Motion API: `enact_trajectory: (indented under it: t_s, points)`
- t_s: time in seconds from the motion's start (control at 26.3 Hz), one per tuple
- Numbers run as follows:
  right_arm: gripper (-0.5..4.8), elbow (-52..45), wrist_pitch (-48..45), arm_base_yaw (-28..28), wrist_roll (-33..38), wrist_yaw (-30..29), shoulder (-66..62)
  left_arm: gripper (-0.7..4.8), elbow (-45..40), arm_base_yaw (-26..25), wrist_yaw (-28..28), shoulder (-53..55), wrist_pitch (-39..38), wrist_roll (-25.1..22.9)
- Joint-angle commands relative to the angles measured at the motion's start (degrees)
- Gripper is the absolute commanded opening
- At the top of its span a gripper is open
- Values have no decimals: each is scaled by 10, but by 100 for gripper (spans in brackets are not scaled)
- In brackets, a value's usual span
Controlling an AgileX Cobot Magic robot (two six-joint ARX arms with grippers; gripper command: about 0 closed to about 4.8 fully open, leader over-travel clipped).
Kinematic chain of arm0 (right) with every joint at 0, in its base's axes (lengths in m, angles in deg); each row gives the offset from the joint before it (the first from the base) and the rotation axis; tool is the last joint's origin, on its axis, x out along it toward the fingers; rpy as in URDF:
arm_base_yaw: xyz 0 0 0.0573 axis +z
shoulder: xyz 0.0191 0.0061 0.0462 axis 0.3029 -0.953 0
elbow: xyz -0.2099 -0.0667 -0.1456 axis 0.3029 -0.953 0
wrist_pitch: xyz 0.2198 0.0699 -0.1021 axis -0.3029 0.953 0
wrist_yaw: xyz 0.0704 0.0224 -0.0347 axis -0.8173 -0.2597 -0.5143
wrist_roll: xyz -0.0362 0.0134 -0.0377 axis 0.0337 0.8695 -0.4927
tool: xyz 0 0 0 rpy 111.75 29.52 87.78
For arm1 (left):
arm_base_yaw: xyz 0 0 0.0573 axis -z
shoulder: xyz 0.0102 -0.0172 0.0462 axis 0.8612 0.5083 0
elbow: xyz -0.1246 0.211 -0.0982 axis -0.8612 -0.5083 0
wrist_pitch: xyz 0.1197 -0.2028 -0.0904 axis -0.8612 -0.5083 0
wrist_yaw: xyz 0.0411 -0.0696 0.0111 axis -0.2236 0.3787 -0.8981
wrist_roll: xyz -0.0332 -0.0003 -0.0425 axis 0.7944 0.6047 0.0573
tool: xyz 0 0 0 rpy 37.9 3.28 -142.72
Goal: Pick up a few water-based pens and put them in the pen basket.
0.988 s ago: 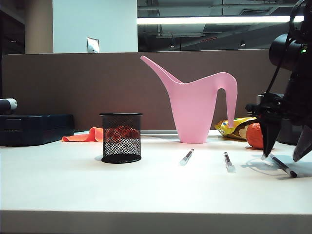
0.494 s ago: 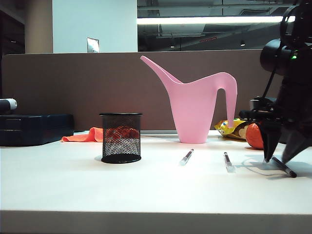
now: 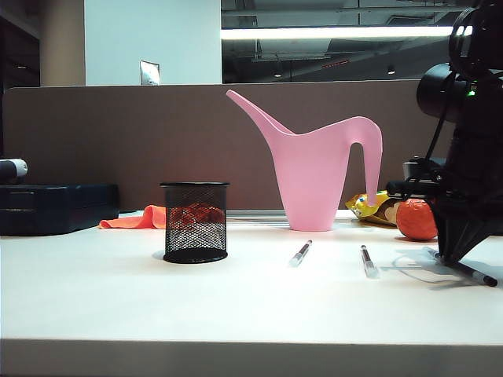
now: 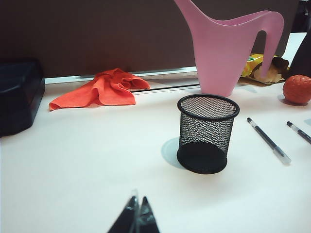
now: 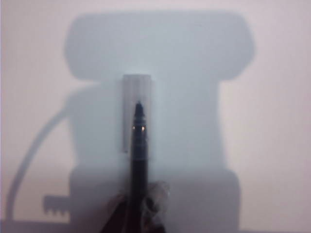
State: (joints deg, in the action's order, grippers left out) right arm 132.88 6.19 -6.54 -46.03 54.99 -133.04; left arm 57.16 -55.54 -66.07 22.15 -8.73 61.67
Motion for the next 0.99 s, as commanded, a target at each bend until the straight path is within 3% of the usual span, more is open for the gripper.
enact_trajectory:
  t_s: [0.04, 0.19, 0.38, 0.72, 0.99]
  points:
    - [-6, 9, 12, 2, -2, -35, -3, -5, 1, -1, 1, 0, 5, -5]
    - [-6, 52, 10, 13, -5, -97, 0, -5, 1, -1, 1, 0, 5, -5]
    - [-6, 66, -32, 38, -19, -105, 33, -5, 1, 0, 2, 0, 5, -4]
    - [-6, 66, -209, 79, -16, -207, 78, -5, 1, 0, 3, 0, 5, -5]
    - [-6, 66, -326, 130, -15, -210, 76, -5, 1, 0, 3, 0, 5, -5]
